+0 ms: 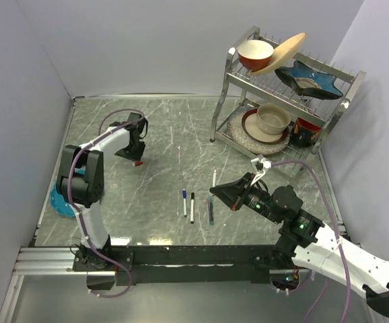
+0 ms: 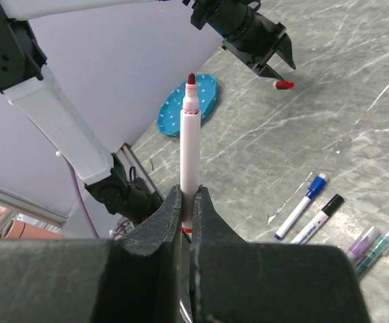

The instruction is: Insert the pens into the pen caps

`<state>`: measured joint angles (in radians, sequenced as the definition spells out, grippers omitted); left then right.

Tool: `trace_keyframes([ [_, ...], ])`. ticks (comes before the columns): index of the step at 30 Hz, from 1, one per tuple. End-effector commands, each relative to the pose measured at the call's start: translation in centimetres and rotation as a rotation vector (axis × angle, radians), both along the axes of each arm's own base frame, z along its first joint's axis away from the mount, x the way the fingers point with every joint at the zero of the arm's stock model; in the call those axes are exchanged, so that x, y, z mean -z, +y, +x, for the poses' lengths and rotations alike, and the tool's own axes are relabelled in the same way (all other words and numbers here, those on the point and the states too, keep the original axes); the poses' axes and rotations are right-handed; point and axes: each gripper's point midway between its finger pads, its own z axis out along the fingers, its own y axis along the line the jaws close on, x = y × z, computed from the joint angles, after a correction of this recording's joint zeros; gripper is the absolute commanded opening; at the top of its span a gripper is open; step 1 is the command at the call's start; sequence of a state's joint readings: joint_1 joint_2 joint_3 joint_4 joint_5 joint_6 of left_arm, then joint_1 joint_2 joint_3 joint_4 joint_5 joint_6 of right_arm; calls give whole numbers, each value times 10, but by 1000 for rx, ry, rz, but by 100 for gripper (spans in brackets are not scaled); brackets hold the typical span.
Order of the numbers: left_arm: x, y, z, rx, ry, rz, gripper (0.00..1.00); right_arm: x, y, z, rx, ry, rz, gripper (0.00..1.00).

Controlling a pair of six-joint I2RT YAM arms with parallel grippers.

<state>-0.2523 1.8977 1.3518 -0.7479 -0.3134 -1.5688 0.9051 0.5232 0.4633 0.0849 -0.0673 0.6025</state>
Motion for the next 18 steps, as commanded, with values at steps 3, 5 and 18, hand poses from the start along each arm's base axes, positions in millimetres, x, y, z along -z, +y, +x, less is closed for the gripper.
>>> trace_keyframes([
  [3, -9, 8, -1, -74, -12, 27, 37, -16, -6, 4, 30, -55, 17, 0],
  [5, -8, 9, -3, -80, -6, 31, 39, -15, -6, 4, 34, -55, 17, 0],
  [18, 14, 11, -12, -95, 54, 47, 50, -18, -10, 6, 50, -69, 5, 0],
])
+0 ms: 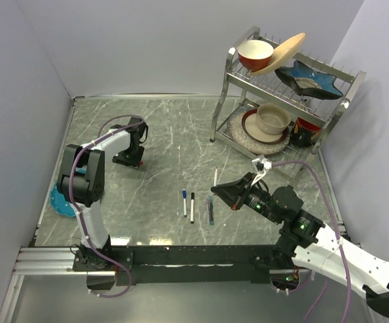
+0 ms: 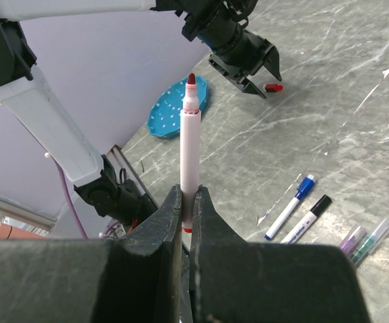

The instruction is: Insert the pens into the pen caps

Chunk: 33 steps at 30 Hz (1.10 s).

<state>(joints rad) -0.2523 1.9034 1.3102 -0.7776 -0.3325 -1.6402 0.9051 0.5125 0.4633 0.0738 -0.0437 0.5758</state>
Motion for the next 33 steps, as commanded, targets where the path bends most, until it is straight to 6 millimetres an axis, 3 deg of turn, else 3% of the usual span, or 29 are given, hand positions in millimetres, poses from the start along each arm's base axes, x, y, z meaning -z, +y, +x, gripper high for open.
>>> trace_keyframes([
  [1, 3, 4, 5, -27, 16, 38, 49, -18, -6, 3, 26, -48, 21, 0],
  [10, 14, 5, -4, -19, 60, 43, 37, -21, -8, 2, 29, -51, 20, 0],
  [17, 18, 5, -10, 67, 49, 49, 10, -19, -1, -4, -16, -29, 20, 0],
  [18, 25, 6, -19, 80, 64, 50, 8, -18, -1, -5, -22, -22, 24, 0],
  [20, 20, 2, -20, 122, 22, 25, 1, -18, -1, -7, -27, -15, 27, 0],
  [21, 28, 5, -33, 133, 40, 25, 1, -17, -1, -8, -32, -4, 30, 0],
  [22, 18, 2, -35, 159, 7, 11, 1, -17, -1, -8, -33, 1, 31, 0],
  [23, 24, 3, -47, 179, 19, 9, 1, -15, 0, -9, -38, 9, 31, 0],
  [27, -7, -11, -44, 321, -122, 24, 1, -7, 0, -10, -39, 35, 24, 0],
  [28, -24, -16, -42, 408, -177, 43, 1, -6, 0, -10, -38, 37, 23, 0],
  [30, -40, -37, -46, 524, -236, 57, 1, -1, 0, -9, -33, 40, 20, 0],
  [31, -64, -47, -41, 592, -329, 67, 1, 0, 0, -9, -33, 43, 22, 0],
  [32, -69, -65, -50, 668, -362, 43, 1, -1, 2, -9, -38, 36, 22, 0],
  [33, -92, -75, -51, 702, -452, 21, 1, 0, 3, -8, -41, 36, 18, 0],
])
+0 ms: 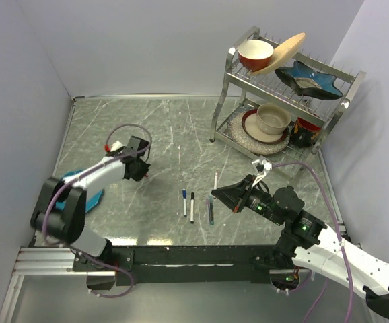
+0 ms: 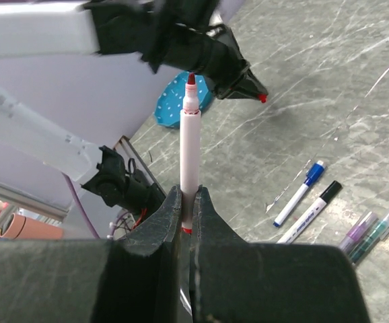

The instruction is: Insert the pens into the pen caps

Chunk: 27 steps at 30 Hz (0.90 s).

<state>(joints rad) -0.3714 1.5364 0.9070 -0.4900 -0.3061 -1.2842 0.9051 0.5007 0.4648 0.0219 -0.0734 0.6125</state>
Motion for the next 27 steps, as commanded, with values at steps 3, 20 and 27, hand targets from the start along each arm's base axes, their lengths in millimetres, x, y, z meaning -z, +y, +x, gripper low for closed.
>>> trace_keyframes([
  [3, -111, -79, -4, 401, -434, -212, 1, -11, 10, -1, -46, -38, 17, 0],
  [20, -264, -126, -132, 947, -1184, -674, 1, -18, 108, -19, -227, -37, 48, 0],
  [27, -275, -110, -153, 952, -1270, -631, 1, -17, 126, -17, -233, -11, 38, 0],
])
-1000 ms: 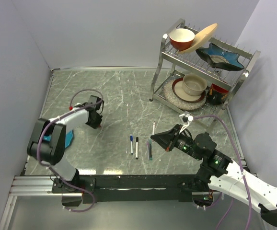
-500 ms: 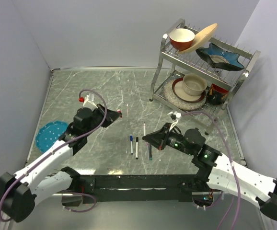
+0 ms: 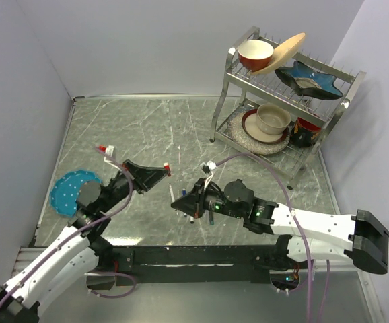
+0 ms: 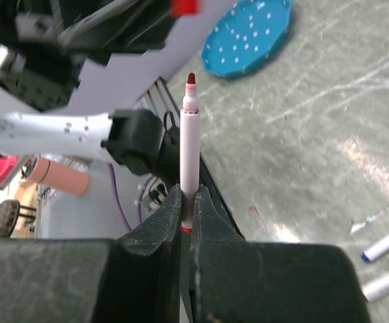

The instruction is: Insert the pens into the pen caps

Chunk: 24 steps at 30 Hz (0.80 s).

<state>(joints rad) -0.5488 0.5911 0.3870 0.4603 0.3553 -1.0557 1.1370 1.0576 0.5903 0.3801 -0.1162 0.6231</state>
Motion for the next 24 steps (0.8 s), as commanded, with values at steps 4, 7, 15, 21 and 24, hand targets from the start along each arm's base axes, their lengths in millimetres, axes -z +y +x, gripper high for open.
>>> trace_keyframes([
  [4, -20, 10, -19, 0, -121, -18, 1, -41, 11, 9, 36, -56, 96, 0],
  [7, -18, 13, -18, -20, -118, -12, 1, -42, 13, 8, 33, -59, 101, 0],
  [15, -8, 12, -9, -46, -77, 7, 1, -43, 21, 3, -1, -51, 121, 0],
  [21, -8, 11, -7, -46, -68, 6, 1, -50, 22, 1, -3, -64, 129, 0],
  [24, -8, 12, -8, -48, -64, 6, 1, -53, 21, 4, 10, -69, 136, 0],
])
